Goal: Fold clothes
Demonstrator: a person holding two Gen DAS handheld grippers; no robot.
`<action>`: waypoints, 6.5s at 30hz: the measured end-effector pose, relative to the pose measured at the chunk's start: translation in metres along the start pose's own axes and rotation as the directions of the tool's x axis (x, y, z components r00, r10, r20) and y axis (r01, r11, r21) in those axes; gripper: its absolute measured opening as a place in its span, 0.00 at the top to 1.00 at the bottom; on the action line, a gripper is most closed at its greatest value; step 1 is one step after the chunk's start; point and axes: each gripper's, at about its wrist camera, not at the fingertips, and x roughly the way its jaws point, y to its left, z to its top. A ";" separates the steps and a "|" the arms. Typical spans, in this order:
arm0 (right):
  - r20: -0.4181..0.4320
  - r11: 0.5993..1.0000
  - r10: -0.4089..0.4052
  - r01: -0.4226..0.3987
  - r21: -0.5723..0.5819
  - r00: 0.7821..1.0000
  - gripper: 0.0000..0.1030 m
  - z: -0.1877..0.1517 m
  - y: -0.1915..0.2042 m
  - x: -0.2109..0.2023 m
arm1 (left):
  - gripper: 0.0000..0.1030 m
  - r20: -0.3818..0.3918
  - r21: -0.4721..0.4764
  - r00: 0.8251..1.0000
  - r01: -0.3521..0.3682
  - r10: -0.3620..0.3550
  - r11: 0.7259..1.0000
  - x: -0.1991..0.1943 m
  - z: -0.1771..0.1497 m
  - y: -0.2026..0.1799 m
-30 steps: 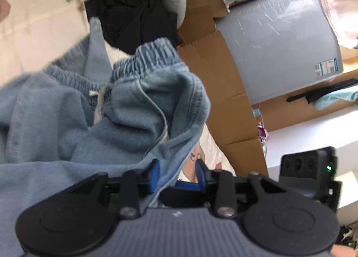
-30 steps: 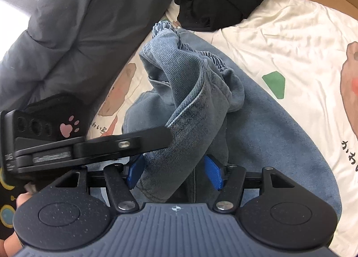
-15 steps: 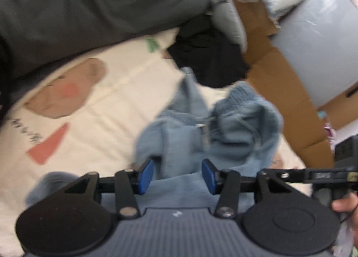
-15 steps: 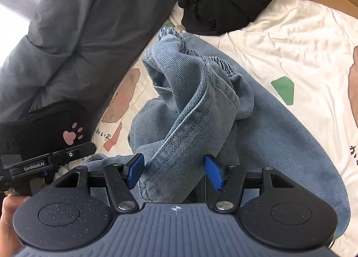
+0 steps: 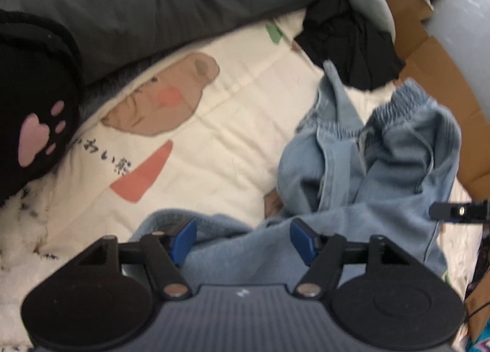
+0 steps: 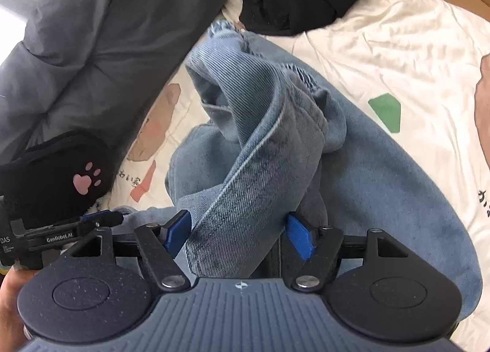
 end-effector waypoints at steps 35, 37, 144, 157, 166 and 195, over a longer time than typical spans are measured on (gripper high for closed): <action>0.257 0.964 -0.242 0.203 0.170 0.936 0.97 0.034 -0.105 -0.098 | 0.72 -0.237 0.022 0.873 0.444 -0.427 0.896 0.011 -0.059 -0.119; 0.267 0.956 -0.272 0.227 0.185 0.925 0.97 0.034 -0.118 -0.107 | 0.67 -0.220 0.034 0.868 0.464 -0.446 0.885 0.004 -0.052 -0.119; -0.183 0.943 0.133 -0.067 0.325 0.974 0.85 -0.141 -0.102 -0.014 | 0.56 -0.394 0.276 0.850 0.473 -0.350 0.837 0.053 -0.064 -0.140; -0.179 0.919 -0.103 0.163 0.358 0.978 0.87 -0.163 -0.166 -0.102 | 0.48 -0.248 0.225 0.931 0.325 -0.269 0.918 0.059 -0.032 -0.109; -0.177 0.865 -0.304 0.348 0.360 0.936 0.87 -0.164 -0.215 -0.151 | 0.46 -0.172 0.180 0.960 0.252 -0.222 0.951 0.068 -0.022 -0.097; -0.009 0.803 -0.472 0.433 0.410 0.882 1.00 -0.099 -0.263 -0.170 | 0.55 0.023 0.101 0.990 0.135 -0.138 0.986 0.068 0.036 -0.076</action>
